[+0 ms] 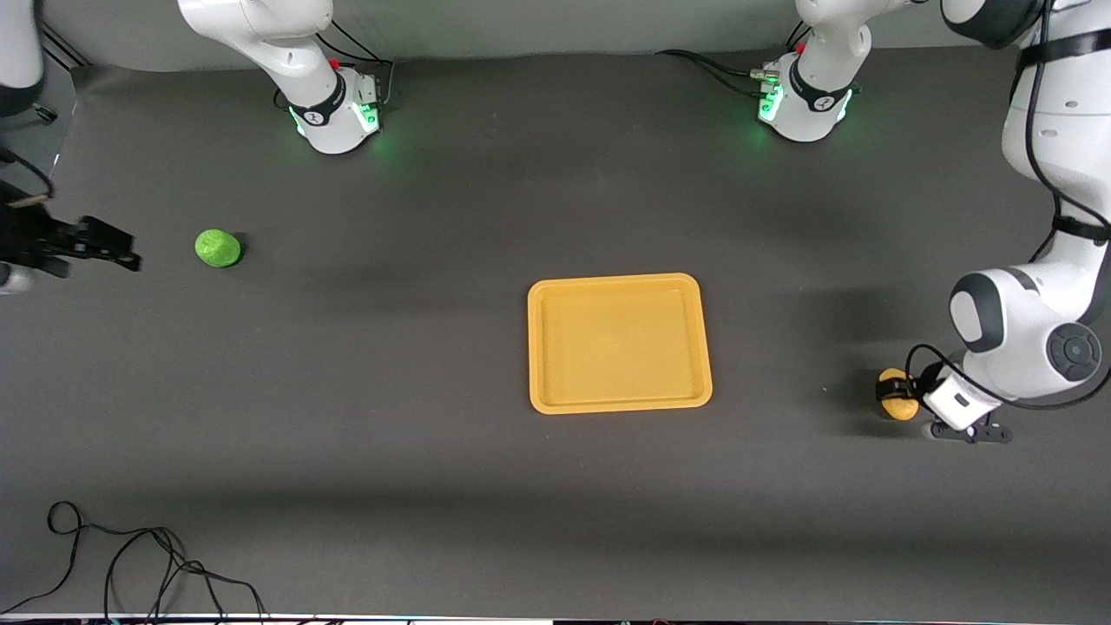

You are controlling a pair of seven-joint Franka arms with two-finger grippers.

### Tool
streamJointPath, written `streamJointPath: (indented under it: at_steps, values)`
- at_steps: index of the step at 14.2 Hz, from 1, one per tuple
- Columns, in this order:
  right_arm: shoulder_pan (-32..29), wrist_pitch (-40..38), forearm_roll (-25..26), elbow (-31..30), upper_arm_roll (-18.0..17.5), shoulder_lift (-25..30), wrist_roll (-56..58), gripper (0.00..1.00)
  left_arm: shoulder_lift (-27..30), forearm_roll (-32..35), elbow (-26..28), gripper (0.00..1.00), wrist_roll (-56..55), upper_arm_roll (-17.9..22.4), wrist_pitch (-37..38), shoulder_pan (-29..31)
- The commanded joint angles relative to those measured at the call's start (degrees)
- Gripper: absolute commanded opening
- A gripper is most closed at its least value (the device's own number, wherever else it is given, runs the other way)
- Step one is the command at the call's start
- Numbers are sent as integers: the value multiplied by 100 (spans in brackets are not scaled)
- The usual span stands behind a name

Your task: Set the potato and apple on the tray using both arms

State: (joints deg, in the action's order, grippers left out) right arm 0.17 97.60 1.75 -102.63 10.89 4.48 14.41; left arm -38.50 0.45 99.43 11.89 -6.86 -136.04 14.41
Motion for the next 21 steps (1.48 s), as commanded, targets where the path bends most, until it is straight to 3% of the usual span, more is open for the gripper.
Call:
streamJointPath:
  at_steps: [1,5,11,15,18,21]
  values:
    - [27,347,297,-1230,606,1105,519,100,35,-54,-511,9,-134,35,830,-149]
    - [36,576,702,-2461,1292,2256,677,100,403,-19,-706,9,-1528,35,1649,-876]
    - [-25,523,976,-3341,1600,3006,677,100,809,-54,-645,10,-3226,27,2029,-2423]
    - [-25,1127,985,-3938,1916,3024,677,100,809,-89,48,11,-3780,27,1801,-3259]
    - [36,2145,1178,-4588,2407,2849,686,100,765,-580,541,13,-3721,-105,1091,-3331]
    - [80,3454,1169,-4941,2865,1911,844,100,633,-616,534,17,-3720,-184,983,-3366]
